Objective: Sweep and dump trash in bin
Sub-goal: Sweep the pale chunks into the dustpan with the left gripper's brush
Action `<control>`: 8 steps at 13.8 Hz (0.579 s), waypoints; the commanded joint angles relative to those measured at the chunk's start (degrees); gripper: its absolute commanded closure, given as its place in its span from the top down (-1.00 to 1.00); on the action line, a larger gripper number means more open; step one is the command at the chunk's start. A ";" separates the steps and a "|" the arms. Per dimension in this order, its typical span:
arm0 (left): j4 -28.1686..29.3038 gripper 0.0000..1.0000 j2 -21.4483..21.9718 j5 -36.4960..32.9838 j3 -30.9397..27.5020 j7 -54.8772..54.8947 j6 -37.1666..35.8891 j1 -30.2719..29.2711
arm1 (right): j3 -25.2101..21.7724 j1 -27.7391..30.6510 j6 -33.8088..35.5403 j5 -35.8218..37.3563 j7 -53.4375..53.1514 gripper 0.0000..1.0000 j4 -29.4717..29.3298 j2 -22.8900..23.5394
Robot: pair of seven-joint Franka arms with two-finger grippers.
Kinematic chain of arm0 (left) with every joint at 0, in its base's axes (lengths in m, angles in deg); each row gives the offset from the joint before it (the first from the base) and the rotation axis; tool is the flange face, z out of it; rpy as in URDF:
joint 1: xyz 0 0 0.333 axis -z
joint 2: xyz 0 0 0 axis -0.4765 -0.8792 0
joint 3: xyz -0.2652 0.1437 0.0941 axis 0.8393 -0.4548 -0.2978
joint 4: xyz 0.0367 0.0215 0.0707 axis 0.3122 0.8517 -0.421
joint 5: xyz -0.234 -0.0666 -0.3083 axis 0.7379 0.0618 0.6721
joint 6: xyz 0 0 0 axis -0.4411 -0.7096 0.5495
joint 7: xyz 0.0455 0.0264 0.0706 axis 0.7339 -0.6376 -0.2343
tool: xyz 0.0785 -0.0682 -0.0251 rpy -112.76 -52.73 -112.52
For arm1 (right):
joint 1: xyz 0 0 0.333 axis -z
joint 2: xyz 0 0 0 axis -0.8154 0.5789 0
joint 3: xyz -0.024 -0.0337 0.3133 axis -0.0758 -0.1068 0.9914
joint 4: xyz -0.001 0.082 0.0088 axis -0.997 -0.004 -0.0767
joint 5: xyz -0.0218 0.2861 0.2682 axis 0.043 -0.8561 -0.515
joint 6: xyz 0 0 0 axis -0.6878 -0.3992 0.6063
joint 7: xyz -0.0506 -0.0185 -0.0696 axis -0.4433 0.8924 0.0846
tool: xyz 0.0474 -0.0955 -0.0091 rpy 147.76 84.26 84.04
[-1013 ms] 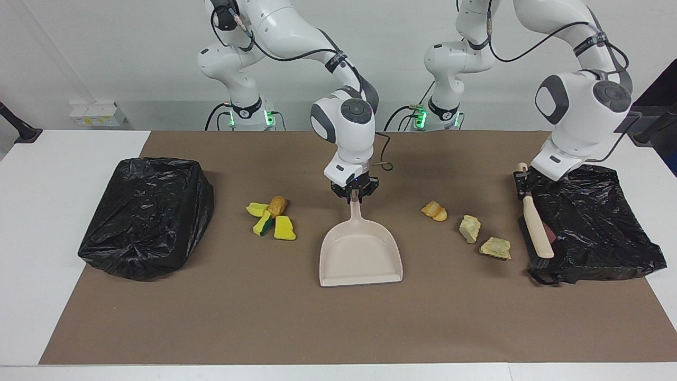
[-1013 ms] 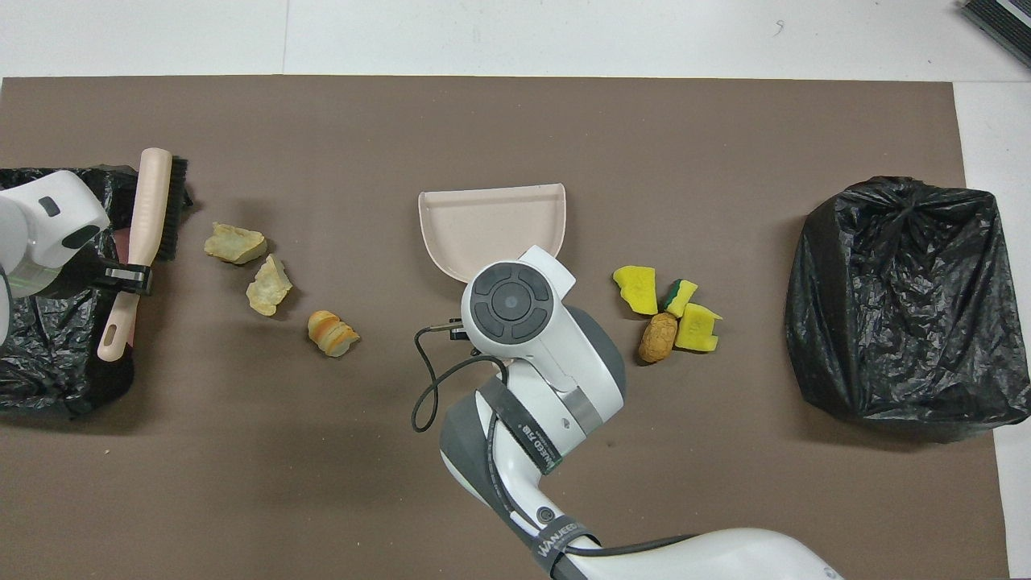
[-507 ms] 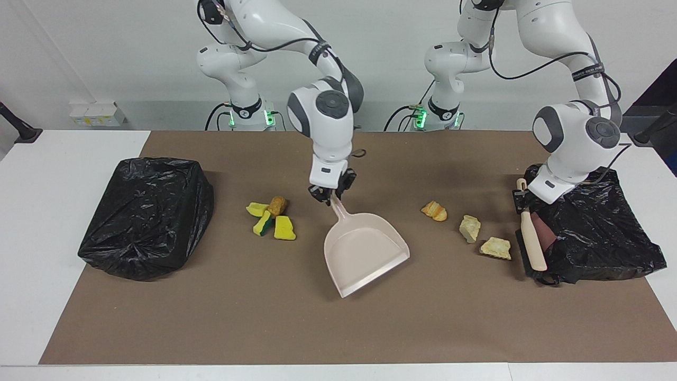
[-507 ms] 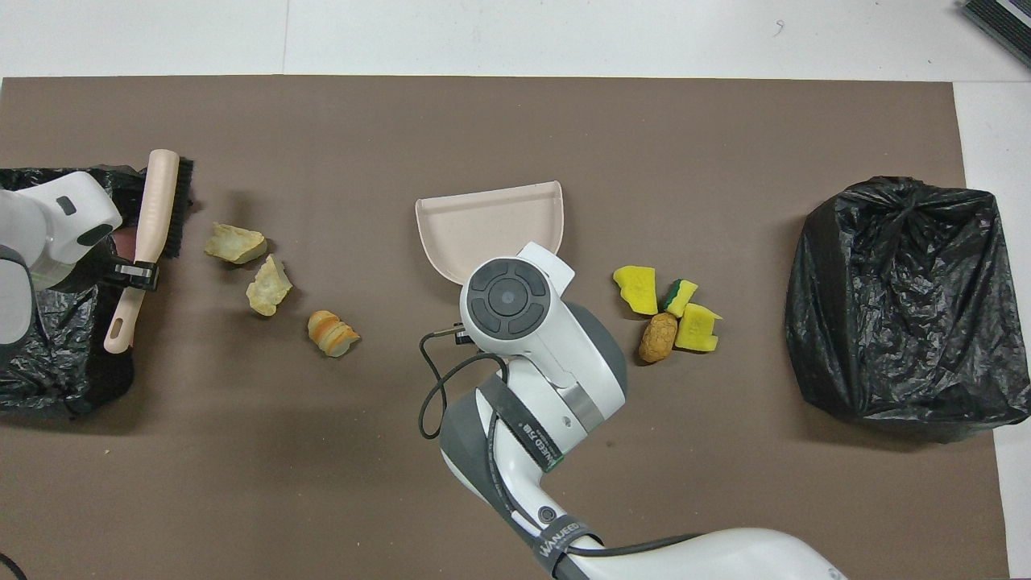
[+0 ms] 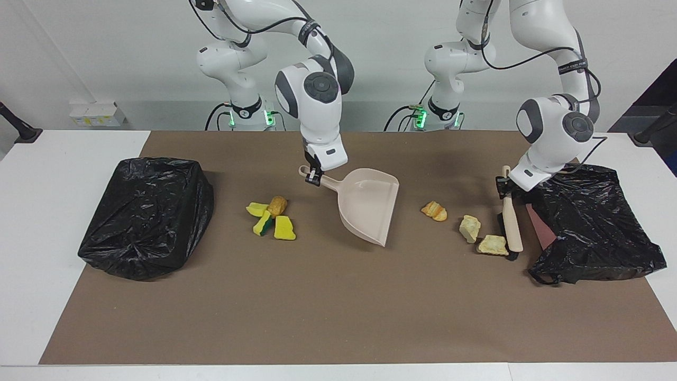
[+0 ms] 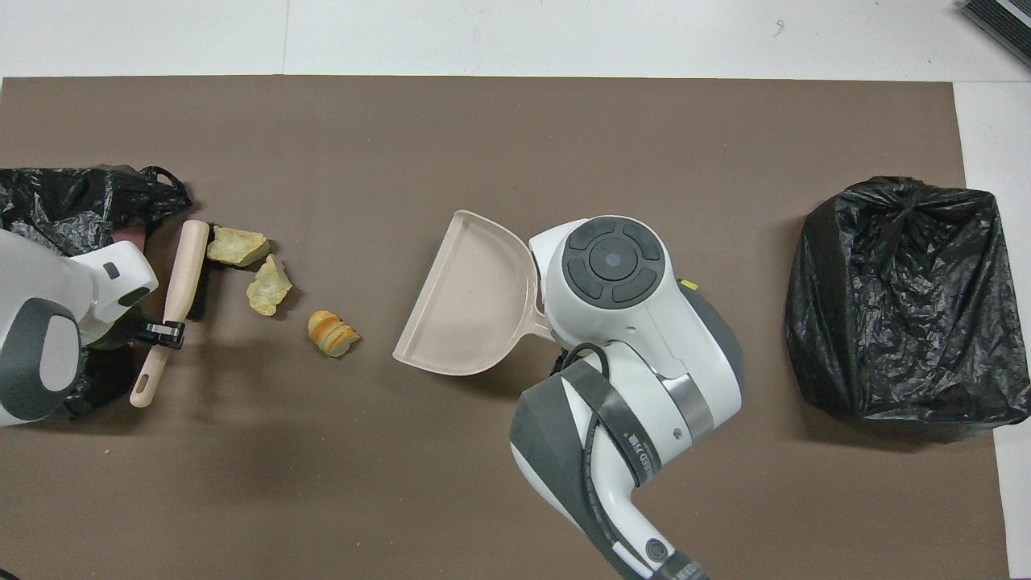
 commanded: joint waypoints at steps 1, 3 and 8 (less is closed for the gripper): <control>3.49 -1.00 2.44 -0.81 -0.11 -2.41 1.40 1.47 | 0.43 -0.20 -3.43 -0.73 2.62 -1.00 5.25 -3.31; 3.49 -1.00 2.53 -0.81 -0.02 -5.92 1.22 3.06 | 0.43 -2.83 -5.98 -0.91 -0.26 -1.00 8.32 -3.57; 5.68 -1.00 3.84 -0.46 0.07 -11.82 1.40 9.03 | 0.43 -3.98 -7.75 -0.73 -8.55 -1.00 10.18 -4.36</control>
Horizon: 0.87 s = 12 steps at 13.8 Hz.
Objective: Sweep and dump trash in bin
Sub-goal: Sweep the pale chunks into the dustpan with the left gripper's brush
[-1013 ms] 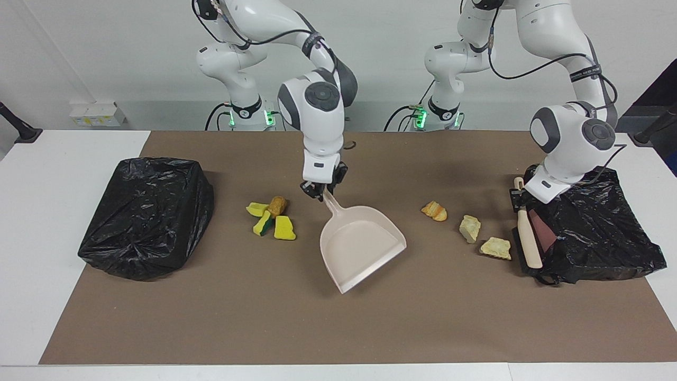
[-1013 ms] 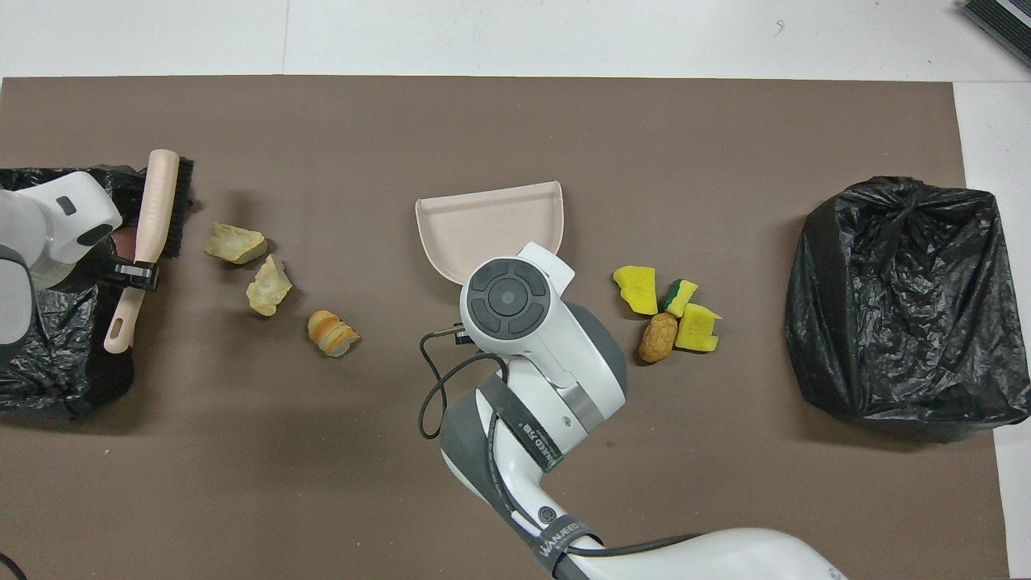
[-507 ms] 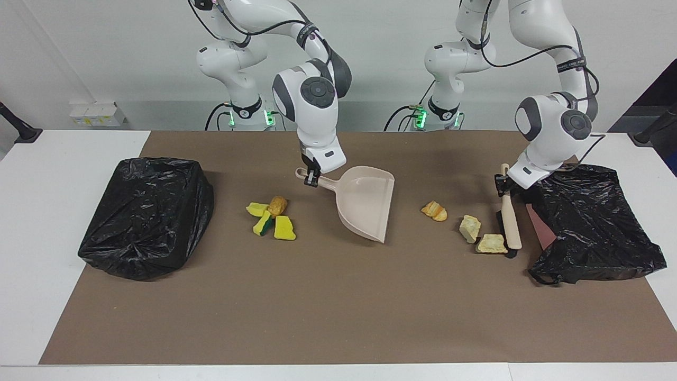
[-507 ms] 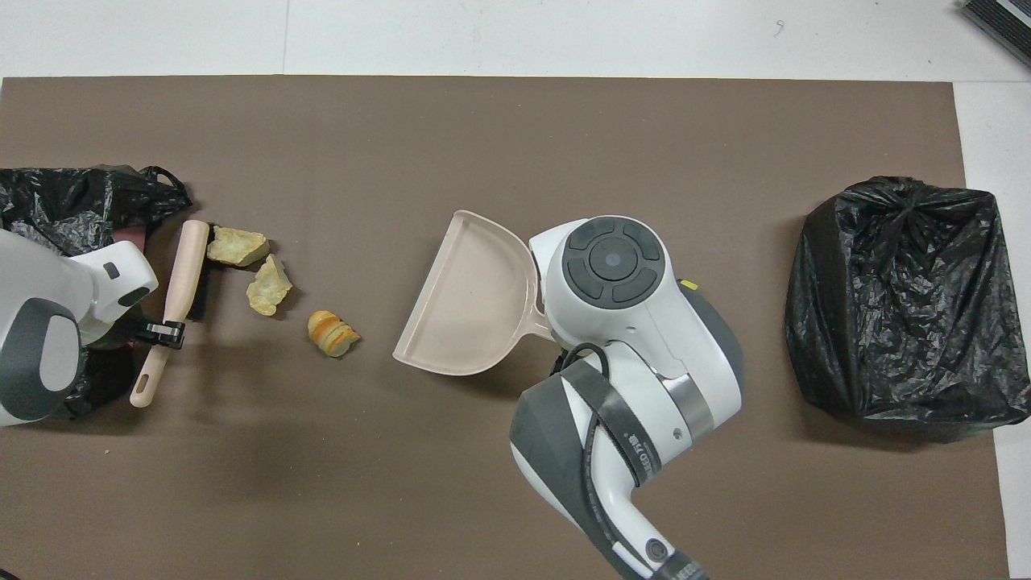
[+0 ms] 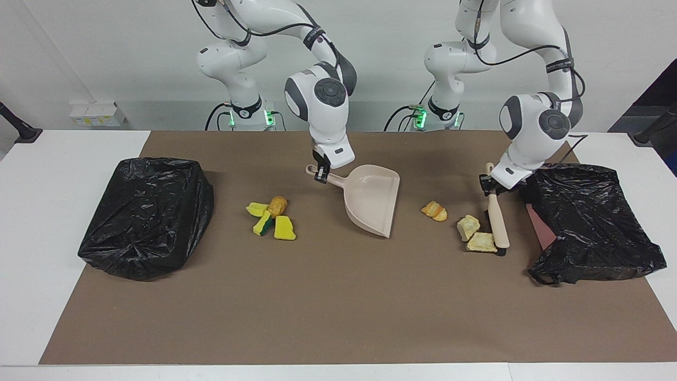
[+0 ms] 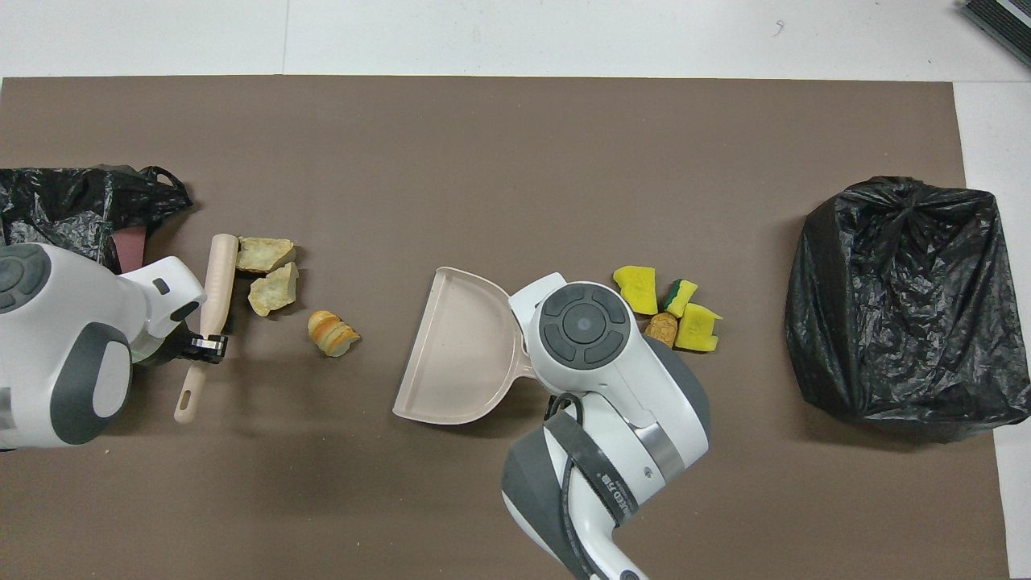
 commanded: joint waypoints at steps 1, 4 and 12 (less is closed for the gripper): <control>4.48 -1.00 3.25 -0.19 -0.52 -2.62 1.17 4.23 | 0.07 -0.40 -1.48 -0.48 -1.18 -1.00 2.66 -2.22; 7.11 -1.00 5.01 0.69 -0.44 -6.38 1.26 9.59 | 0.07 -1.46 -2.01 -0.39 -3.64 -1.00 3.81 -2.13; 7.82 -1.00 6.76 9.83 -0.26 -20.97 1.08 25.76 | 0.07 -1.46 -1.66 -0.39 -3.82 -1.00 4.60 -2.40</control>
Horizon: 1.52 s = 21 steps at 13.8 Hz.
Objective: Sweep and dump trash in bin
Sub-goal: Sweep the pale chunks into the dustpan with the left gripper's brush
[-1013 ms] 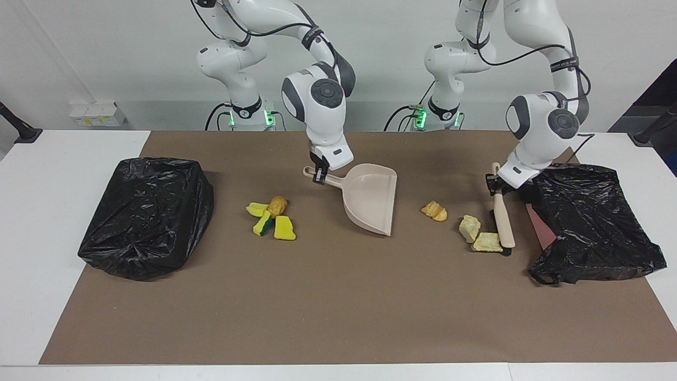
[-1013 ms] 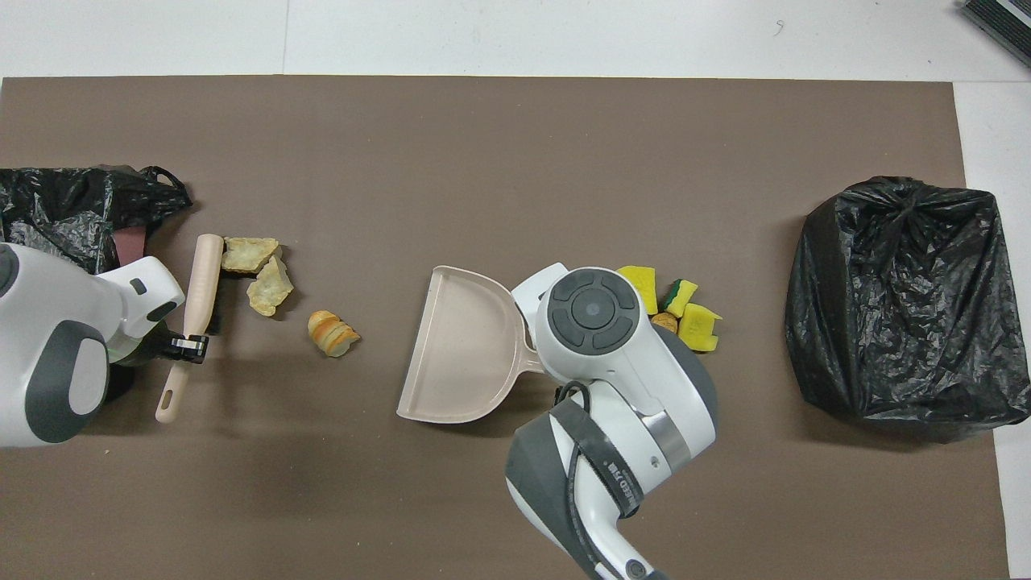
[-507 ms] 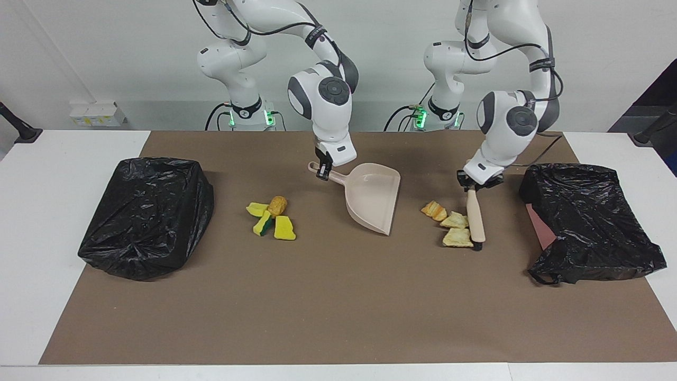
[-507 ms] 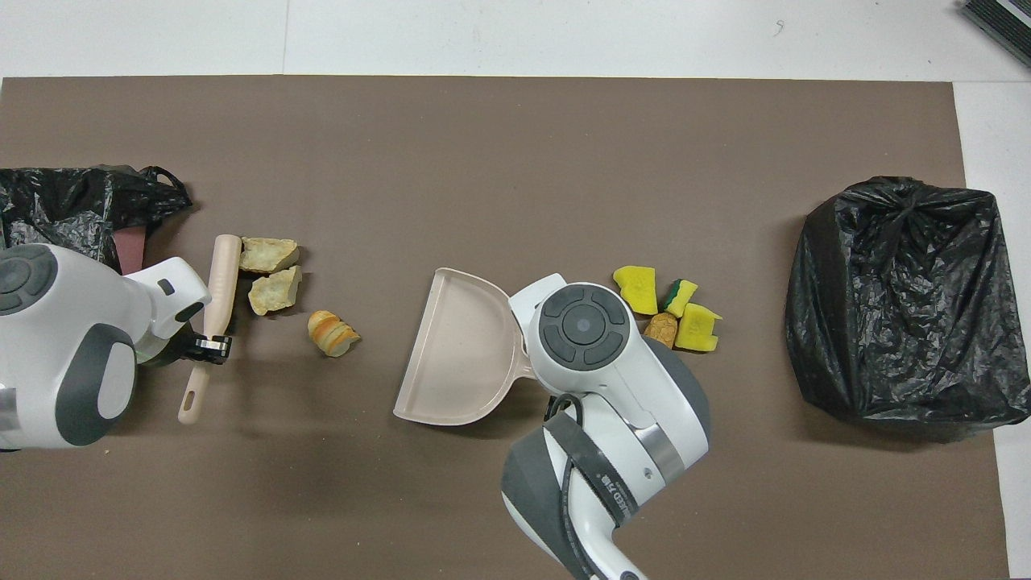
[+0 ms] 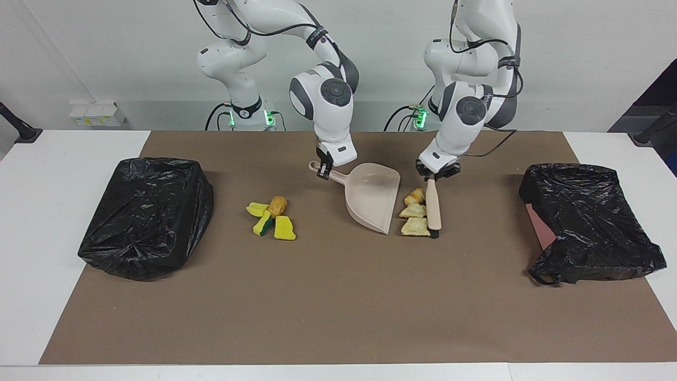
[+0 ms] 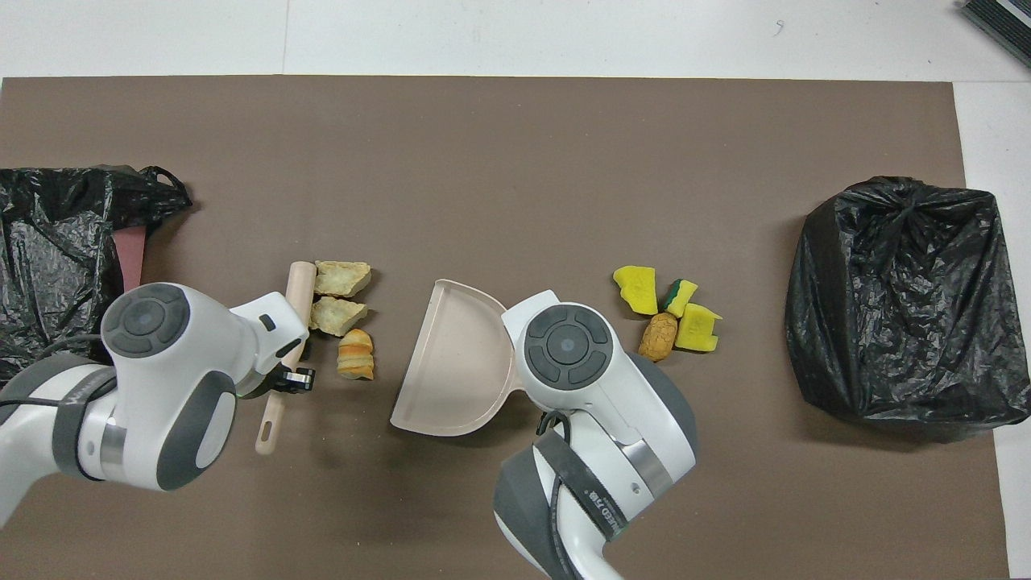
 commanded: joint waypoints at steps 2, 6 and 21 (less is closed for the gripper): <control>1.94 -1.00 2.43 5.63 -0.82 -4.94 1.06 8.48 | 0.10 0.18 -0.73 -0.39 -1.09 -1.00 2.18 -1.98; 0.97 -1.00 2.60 11.10 -0.73 -7.05 1.23 14.30 | 0.10 0.18 -0.64 -0.39 -1.18 -1.00 2.18 -1.98; -12.66 -1.00 3.66 6.63 -1.44 -8.19 -11.77 3.16 | 0.01 0.18 -0.47 -0.39 -1.09 -1.00 2.09 -1.90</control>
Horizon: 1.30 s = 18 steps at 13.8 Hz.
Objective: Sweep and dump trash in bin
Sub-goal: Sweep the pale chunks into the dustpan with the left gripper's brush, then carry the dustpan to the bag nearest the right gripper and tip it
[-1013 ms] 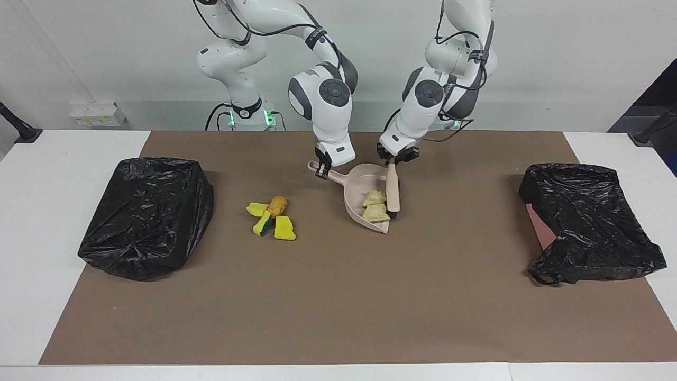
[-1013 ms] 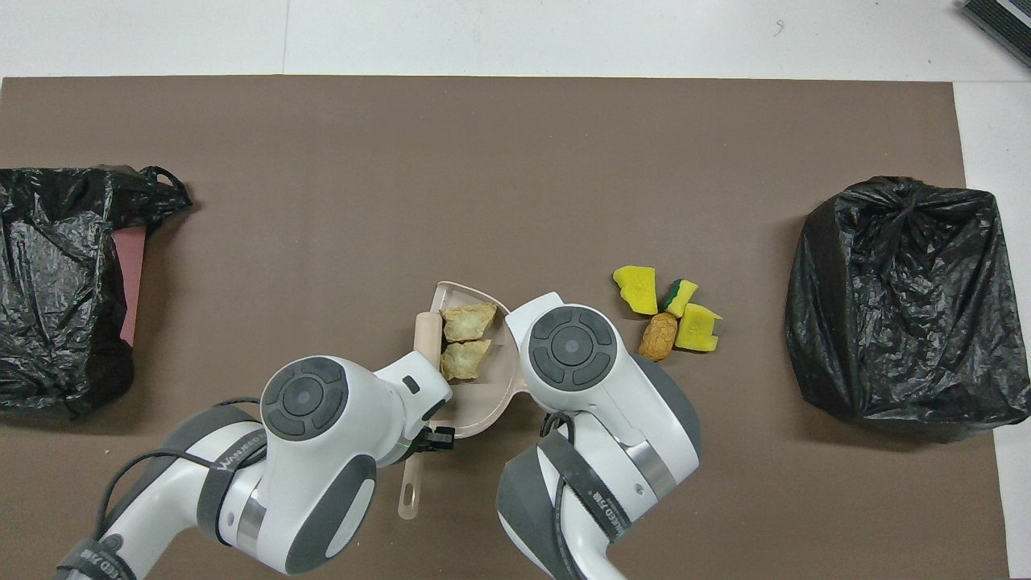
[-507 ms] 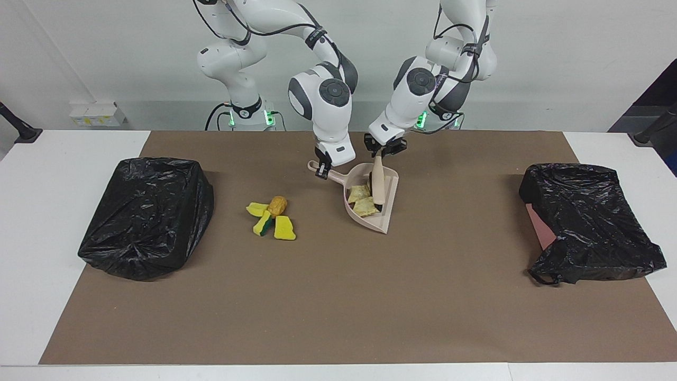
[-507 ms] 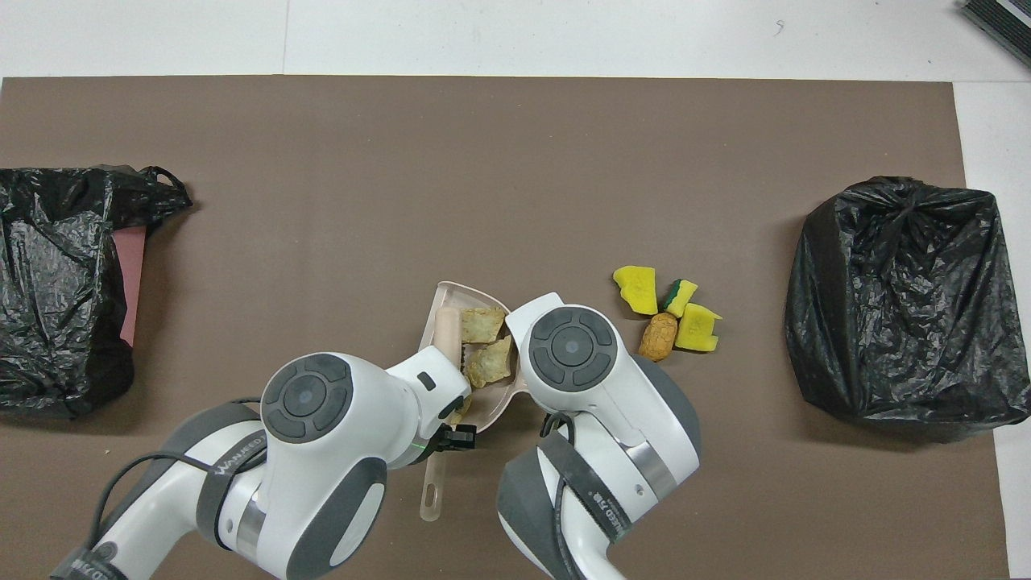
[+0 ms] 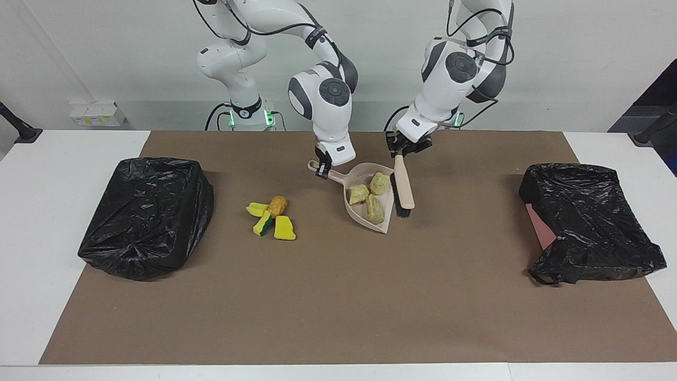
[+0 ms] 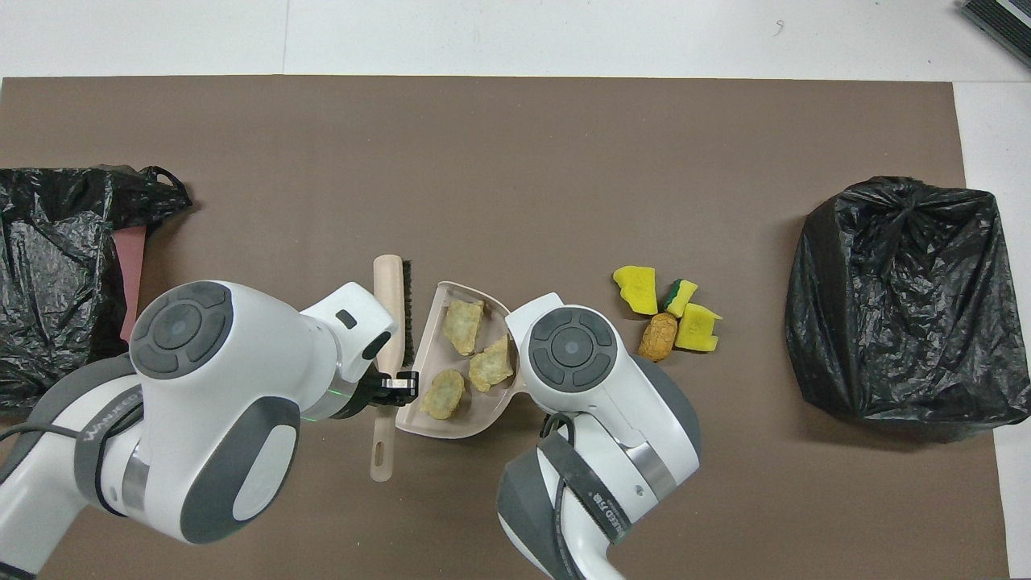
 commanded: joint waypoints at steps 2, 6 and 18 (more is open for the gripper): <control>0.12 -1.00 0.42 -2.22 0.50 -0.28 -1.27 -3.93 | 0.12 0.57 0.06 -0.40 -0.86 -1.00 1.28 -1.90; 4.24 -1.00 2.70 -2.57 0.50 -0.55 1.97 -4.28 | 0.03 5.40 3.92 -0.13 -0.41 -1.00 1.28 -8.21; 16.82 -1.00 5.08 -2.66 1.99 -13.63 11.91 10.90 | -0.49 39.66 15.18 6.70 23.30 -1.00 -2.41 -19.40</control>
